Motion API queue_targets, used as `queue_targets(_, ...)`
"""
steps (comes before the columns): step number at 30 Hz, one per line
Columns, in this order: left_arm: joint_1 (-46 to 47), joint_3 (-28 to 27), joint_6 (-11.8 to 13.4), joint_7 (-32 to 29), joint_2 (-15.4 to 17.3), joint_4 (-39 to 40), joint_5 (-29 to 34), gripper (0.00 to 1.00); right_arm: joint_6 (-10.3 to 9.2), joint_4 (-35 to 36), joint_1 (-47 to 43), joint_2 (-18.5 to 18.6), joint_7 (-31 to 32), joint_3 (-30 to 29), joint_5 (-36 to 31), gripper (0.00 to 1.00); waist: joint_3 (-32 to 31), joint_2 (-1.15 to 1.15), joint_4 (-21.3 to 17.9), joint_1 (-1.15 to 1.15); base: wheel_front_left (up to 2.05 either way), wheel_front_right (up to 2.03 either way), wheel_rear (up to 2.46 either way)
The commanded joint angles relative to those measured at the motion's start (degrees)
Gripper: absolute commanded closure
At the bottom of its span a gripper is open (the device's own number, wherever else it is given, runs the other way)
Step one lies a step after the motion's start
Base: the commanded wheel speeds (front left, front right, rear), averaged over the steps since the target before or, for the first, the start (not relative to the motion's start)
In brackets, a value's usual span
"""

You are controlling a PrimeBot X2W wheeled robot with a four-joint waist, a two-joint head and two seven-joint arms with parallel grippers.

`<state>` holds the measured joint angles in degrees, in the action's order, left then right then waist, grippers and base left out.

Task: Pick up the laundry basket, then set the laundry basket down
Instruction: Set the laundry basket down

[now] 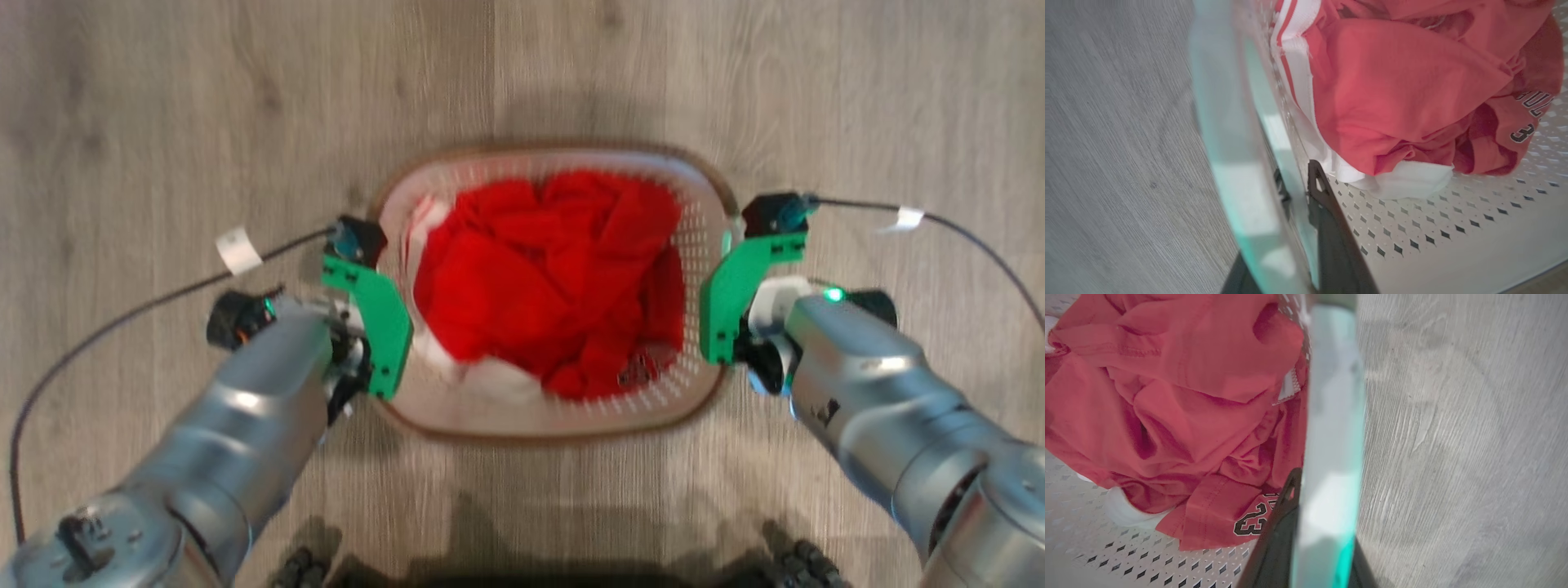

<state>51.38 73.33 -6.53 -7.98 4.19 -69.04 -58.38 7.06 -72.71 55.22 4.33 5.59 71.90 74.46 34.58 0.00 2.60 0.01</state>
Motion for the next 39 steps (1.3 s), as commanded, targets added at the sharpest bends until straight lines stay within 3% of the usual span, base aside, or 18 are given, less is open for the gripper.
queue_targets(1, 2.48, 0.02, -0.82, 1.68, -1.28, 1.14, 1.96, 1.0, 0.43, 1.49, 1.79, -1.17, -2.43, -0.04, -1.34, 1.0, 5.19, 0.0, -0.12, -0.01, 0.0, 0.0, 0.0)
queue_targets(13, 6.14, 0.02, -0.67, 5.71, -1.31, 0.86, 3.72, 1.0, 0.43, -0.27, 4.69, -1.26, -7.49, -0.73, -1.58, 1.0, 13.16, 0.0, 1.2, -0.01, 0.0, 0.0, 0.0)
queue_targets(39, 6.7, 0.02, 2.34, 9.23, -1.31, 3.38, 4.16, 1.0, 0.43, -1.22, 6.16, 0.07, -9.64, -1.16, -2.79, 1.0, 16.35, 0.0, 2.45, -0.01, 0.0, 0.0, 0.0)
